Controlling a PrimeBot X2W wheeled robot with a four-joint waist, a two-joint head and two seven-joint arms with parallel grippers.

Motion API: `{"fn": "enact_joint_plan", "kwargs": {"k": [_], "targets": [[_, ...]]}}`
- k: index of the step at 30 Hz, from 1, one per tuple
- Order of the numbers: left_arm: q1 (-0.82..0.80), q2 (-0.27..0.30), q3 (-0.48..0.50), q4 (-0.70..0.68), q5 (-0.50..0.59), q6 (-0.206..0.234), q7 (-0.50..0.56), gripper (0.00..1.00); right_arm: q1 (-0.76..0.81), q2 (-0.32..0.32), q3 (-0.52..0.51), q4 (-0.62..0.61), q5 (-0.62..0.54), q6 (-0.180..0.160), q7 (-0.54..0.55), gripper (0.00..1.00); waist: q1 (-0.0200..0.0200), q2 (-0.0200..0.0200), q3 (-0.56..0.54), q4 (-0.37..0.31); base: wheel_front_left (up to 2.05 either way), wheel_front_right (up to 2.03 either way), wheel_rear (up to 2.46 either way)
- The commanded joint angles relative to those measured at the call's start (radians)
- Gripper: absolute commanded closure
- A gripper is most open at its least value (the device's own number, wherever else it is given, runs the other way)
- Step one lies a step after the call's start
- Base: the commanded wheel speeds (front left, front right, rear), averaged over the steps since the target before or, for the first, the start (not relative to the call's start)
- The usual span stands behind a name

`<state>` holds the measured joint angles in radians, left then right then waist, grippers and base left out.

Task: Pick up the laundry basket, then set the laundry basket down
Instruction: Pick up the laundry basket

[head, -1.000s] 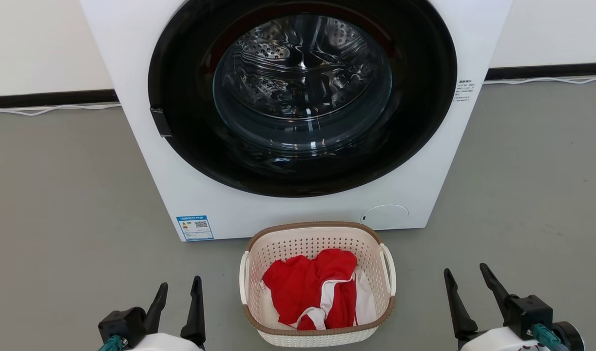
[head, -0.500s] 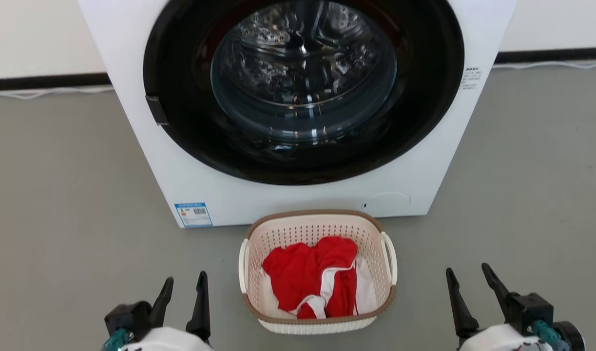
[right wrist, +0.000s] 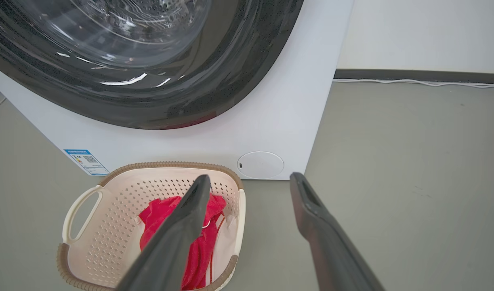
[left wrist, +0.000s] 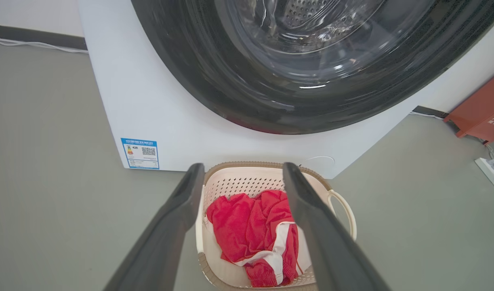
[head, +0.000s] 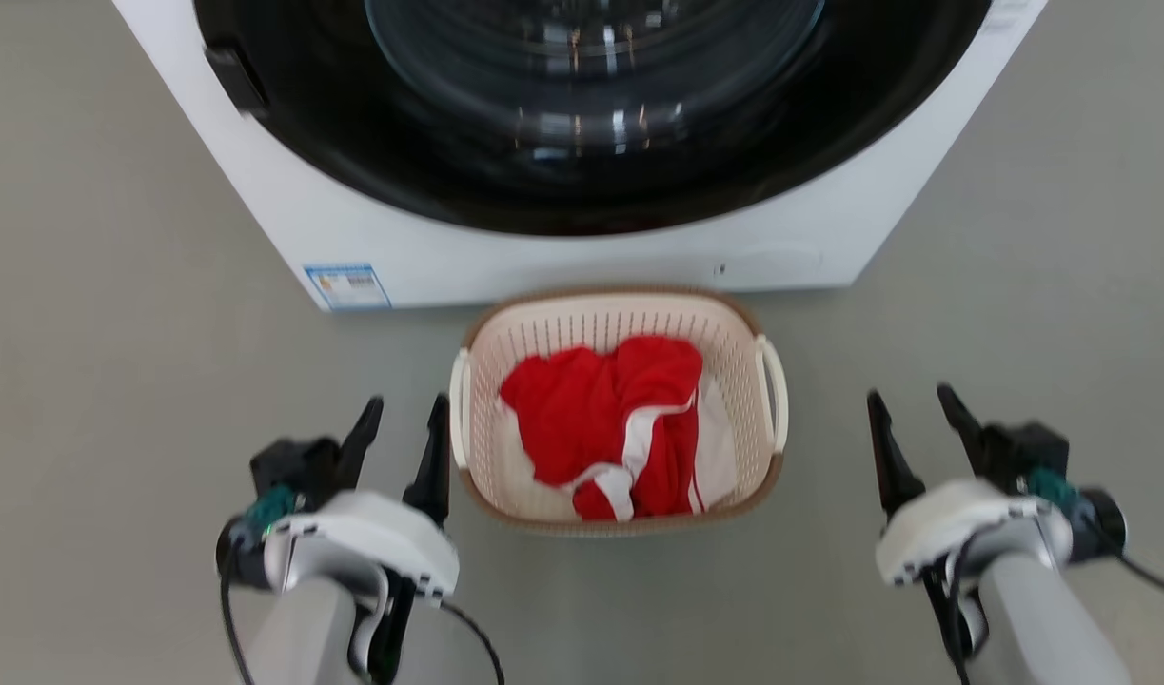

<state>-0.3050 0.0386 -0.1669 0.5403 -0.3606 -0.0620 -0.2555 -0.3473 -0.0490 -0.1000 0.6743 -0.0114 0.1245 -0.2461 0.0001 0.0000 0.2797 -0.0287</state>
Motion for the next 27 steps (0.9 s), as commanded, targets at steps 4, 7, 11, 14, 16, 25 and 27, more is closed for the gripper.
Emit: {"fn": "enact_joint_plan", "kwargs": {"k": [4,7,11,14,16,25,27], "targets": [[-0.129,0.012,-0.001,0.06,0.006,-0.008,-0.006,0.0,-0.125,-0.001,0.039,0.065,-0.02,0.006,0.01,0.0,0.0,0.0,0.15,0.002,0.0,0.0,0.0],[-0.2,0.012,-0.018,0.112,0.005,-0.009,-0.006,0.0,-0.193,-0.001,0.049,0.119,-0.025,0.006,0.017,0.0,0.0,0.0,0.208,0.007,0.0,0.0,0.0],[-0.284,0.012,-0.042,0.171,0.001,-0.001,-0.006,0.0,-0.275,-0.001,0.047,0.182,-0.049,0.006,0.019,0.0,0.0,0.0,0.282,0.014,0.0,0.0,0.0],[-0.332,0.012,-0.048,0.2,-0.01,0.004,-0.006,0.0,-0.33,-0.001,0.047,0.225,-0.049,0.006,0.015,0.0,0.0,0.0,0.331,0.014,0.0,0.0,0.0],[-0.358,0.012,-0.055,0.221,-0.008,0.004,-0.006,0.0,-0.363,-0.001,0.048,0.255,-0.063,0.006,0.013,0.0,0.0,0.0,0.361,0.01,0.0,0.0,0.0],[-0.46,0.012,-0.045,0.25,0.009,0.01,-0.006,0.0,-0.482,-0.01,0.011,0.333,-0.116,0.006,-0.009,0.0,0.0,0.0,0.484,0.007,0.0,0.0,0.0],[-0.472,0.012,-0.041,0.256,0.016,0.013,-0.006,0.0,-0.494,-0.009,0.009,0.344,-0.121,0.006,-0.011,0.0,0.0,0.0,0.501,0.004,0.0,0.0,0.0]]}}
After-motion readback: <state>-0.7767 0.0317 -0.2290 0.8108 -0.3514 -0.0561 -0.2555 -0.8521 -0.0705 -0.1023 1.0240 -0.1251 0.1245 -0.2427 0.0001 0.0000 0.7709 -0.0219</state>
